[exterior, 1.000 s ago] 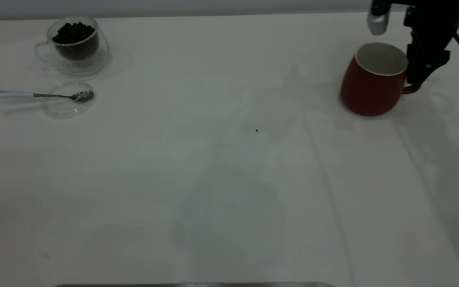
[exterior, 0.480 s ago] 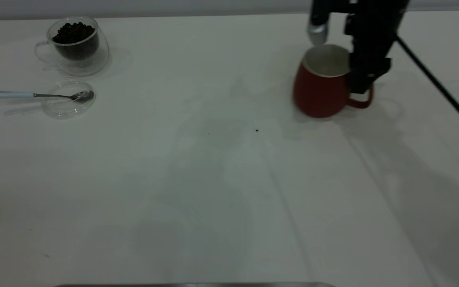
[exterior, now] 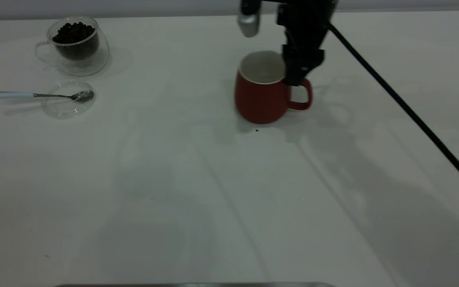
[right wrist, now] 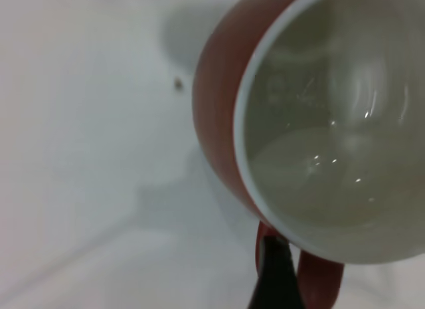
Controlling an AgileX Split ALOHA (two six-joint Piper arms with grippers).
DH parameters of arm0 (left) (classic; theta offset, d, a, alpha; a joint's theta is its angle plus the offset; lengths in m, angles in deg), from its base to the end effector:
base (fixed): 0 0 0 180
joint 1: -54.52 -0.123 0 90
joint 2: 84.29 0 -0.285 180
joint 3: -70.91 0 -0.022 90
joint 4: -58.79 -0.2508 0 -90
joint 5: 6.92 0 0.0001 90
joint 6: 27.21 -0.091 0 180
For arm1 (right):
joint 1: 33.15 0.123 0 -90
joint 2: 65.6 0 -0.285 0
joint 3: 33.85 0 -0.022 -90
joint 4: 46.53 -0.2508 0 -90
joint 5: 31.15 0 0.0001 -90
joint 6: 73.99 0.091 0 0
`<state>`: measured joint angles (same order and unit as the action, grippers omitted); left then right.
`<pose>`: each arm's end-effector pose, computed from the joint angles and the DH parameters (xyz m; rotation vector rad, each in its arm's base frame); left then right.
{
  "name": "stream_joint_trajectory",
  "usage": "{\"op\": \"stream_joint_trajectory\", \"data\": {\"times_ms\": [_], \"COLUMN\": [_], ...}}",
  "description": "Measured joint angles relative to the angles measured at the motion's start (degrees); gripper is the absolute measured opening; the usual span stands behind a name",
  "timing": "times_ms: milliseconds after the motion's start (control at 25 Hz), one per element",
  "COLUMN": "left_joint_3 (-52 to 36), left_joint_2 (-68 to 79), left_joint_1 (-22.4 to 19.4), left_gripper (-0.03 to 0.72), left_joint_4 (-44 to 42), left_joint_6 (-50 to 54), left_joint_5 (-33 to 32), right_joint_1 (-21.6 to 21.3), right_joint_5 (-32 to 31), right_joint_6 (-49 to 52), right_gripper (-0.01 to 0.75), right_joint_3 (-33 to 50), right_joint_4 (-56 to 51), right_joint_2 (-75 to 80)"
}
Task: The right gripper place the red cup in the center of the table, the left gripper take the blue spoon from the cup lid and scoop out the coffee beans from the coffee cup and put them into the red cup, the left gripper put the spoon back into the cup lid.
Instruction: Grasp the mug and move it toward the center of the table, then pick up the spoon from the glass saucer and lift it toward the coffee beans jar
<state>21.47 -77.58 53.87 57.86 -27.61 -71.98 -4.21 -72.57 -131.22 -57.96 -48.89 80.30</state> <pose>-0.0093 0.0012 0.2670 -0.0061 2.1155 0.0306 0.4250 0.2378 0.0823 -1.9181 2.1068 -0.0588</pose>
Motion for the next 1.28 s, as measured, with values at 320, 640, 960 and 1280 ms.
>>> {"op": "stream_joint_trajectory", "data": {"times_ms": [320,640,960,1280], "left_joint_3": [0.0,0.0,0.0,0.0], "left_joint_2": [0.0,0.0,0.0,0.0], "left_joint_1": [0.0,0.0,0.0,0.0], "left_gripper": [0.584,0.584,0.584,0.584], "left_joint_4": [0.0,0.0,0.0,0.0], "left_joint_6": [0.0,0.0,0.0,0.0], "left_joint_5": [0.0,0.0,0.0,0.0], "right_joint_1": [4.52,4.76,4.76,4.76], "right_joint_5": [-0.05,-6.58,-23.15,-29.27], "right_joint_6": [-1.08,3.26,27.46,37.09], "right_gripper": [0.59,0.59,0.59,0.59], "right_joint_3": [-0.82,-1.7,-2.02,6.51], "right_joint_4": [-2.09,-0.38,7.96,9.25], "right_joint_2": [0.0,-7.61,-28.27,-49.08]}}
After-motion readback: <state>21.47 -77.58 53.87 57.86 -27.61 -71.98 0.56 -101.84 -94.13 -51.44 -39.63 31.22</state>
